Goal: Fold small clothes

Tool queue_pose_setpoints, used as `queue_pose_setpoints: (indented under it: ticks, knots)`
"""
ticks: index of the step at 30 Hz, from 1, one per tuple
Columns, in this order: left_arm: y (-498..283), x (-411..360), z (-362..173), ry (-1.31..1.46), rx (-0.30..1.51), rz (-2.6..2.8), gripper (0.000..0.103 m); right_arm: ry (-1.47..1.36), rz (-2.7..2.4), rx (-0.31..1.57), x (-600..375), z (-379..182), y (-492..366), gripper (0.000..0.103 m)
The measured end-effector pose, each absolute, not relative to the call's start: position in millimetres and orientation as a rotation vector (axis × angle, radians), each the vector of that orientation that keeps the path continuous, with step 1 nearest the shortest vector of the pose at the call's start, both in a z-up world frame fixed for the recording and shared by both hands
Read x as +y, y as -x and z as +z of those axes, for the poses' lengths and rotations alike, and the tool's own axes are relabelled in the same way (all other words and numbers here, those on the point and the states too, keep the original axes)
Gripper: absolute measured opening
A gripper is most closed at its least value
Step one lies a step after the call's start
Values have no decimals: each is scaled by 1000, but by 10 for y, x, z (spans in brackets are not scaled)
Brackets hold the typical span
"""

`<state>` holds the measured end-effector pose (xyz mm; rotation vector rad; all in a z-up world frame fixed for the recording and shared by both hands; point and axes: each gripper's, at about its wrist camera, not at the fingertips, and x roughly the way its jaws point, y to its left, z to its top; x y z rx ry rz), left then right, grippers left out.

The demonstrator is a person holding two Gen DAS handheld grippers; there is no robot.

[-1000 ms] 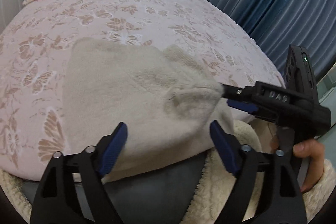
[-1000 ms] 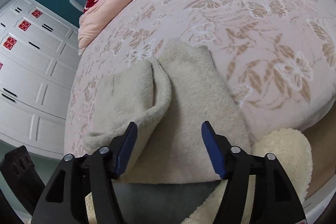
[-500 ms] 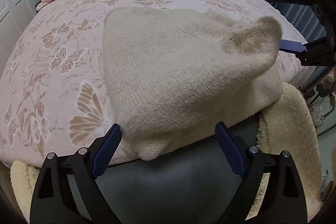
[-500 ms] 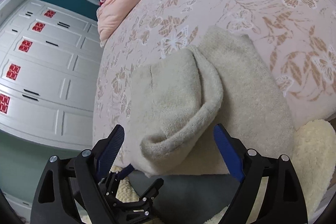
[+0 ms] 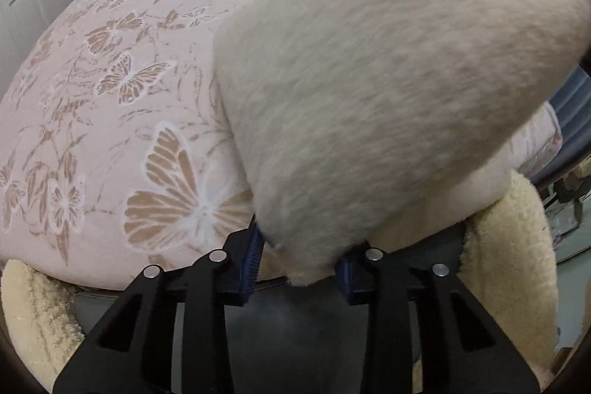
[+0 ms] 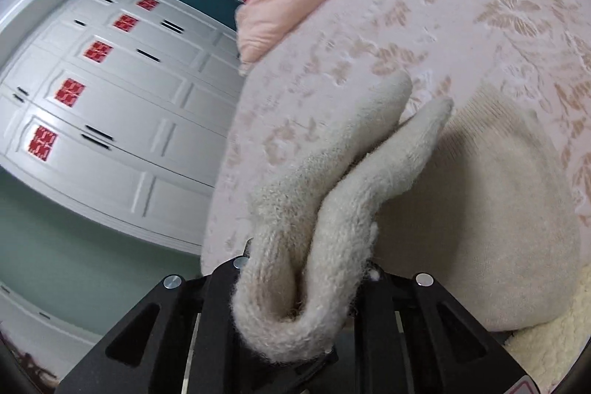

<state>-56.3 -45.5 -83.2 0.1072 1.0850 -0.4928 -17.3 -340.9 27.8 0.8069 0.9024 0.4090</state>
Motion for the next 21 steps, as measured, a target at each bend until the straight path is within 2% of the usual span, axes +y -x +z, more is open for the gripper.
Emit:
queue_pose_setpoints:
  ticks: [3,5,7,9,11,13,14,15,17,18,21]
  knots:
    - [606,-580,-822,-161,1086,-523,23,-682,225,909,-3670,131,401,15]
    - [613,-647,-927,-176,1134,-535,21,-589,25,1053,-3903,-453,484,14]
    - [642,-699,-983,-187,1160,-558,20,-690,-64,1151,-4106,-944,654,14]
    - [681,-729,-967,-221,1145,-559,20,-778,-40,1105,-4151,-973,775,14]
    - [669,-713,-985,-206,1157,-559,20,-690,-40,1123,-4080,-974,704,18]
    - [642,-692,-987,-198,1182,-558,23,-659,-23,1161,-4091,-1037,652,21]
    - [646,-678,-949,-193,1185,-566,24,-698,-10,1159,-4138,-1021,669,27]
    - [657,-650,-889,-185,1176,-577,25,-737,-8,1148,-4212,-977,706,39]
    - [664,-565,-740,-162,1150,-601,33,-747,-62,1105,-4404,-784,804,54]
    - [667,-514,-662,-150,1127,-601,40,-730,-94,1082,-4475,-681,863,55]
    - [680,-448,-437,-136,1043,-577,51,-620,-189,1023,-4606,-343,862,55]
